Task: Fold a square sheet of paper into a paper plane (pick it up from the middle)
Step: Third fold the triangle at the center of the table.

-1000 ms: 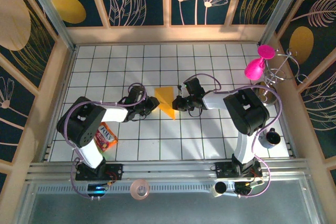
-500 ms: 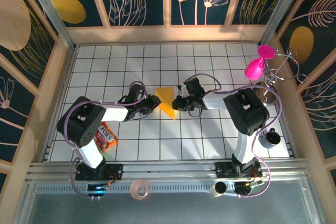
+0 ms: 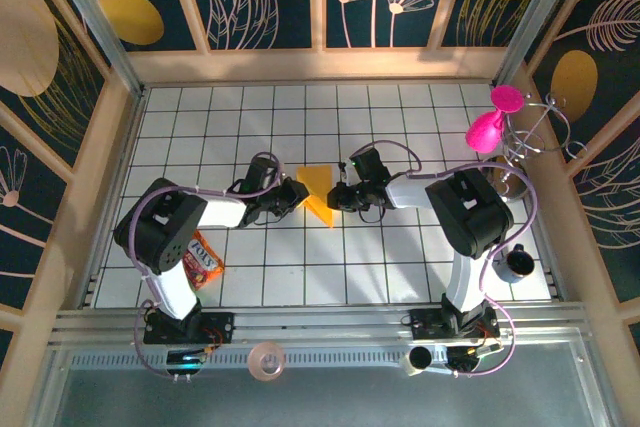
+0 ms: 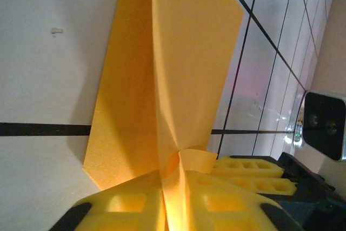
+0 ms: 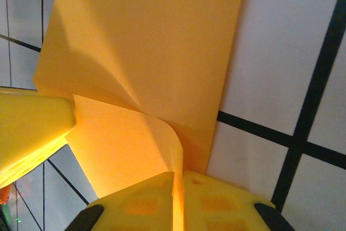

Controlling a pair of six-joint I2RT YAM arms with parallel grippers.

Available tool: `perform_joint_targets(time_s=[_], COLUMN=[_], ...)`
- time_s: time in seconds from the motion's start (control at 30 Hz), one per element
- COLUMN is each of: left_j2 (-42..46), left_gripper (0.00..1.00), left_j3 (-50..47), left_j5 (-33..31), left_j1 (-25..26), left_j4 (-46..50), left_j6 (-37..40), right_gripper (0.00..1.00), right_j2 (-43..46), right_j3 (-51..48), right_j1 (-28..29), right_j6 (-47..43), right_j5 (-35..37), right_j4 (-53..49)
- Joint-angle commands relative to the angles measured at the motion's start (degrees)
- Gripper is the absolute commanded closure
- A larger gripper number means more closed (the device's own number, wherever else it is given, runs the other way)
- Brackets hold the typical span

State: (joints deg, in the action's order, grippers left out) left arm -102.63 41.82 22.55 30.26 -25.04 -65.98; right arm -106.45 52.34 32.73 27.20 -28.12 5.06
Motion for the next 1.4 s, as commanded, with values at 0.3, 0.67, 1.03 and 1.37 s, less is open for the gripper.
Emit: perform_joint_targets(time_s=[0.3, 0.67, 1.03, 1.37], left_j2=[1.5, 4.1, 3.9, 3.9], left_gripper=[0.96, 0.96, 0.96, 0.96], left_j3=[0.8, 1.2, 1.6, 1.6], left_j5=[-3.0, -5.7, -5.2, -4.9], left_j1=[-0.5, -0.5, -0.5, -0.5], left_j4=[1.5, 3.3, 3.7, 4.0], left_j6=[-0.2, -2.9, -3.6, -3.9], right_gripper=[0.62, 0.62, 0.66, 0.72], right_j2=[12.6, 7.9, 2.5, 1.4], right_j3=[-3.2, 0.8, 2.9, 3.5], right_j1=[0.3, 16.7, 20.2, 20.2], right_j6=[-5.0, -17.2, -17.0, -17.3], right_j5=[19.9, 39.3, 41.3, 42.3], right_j4=[-4.9, -4.6, -3.3, -3.2])
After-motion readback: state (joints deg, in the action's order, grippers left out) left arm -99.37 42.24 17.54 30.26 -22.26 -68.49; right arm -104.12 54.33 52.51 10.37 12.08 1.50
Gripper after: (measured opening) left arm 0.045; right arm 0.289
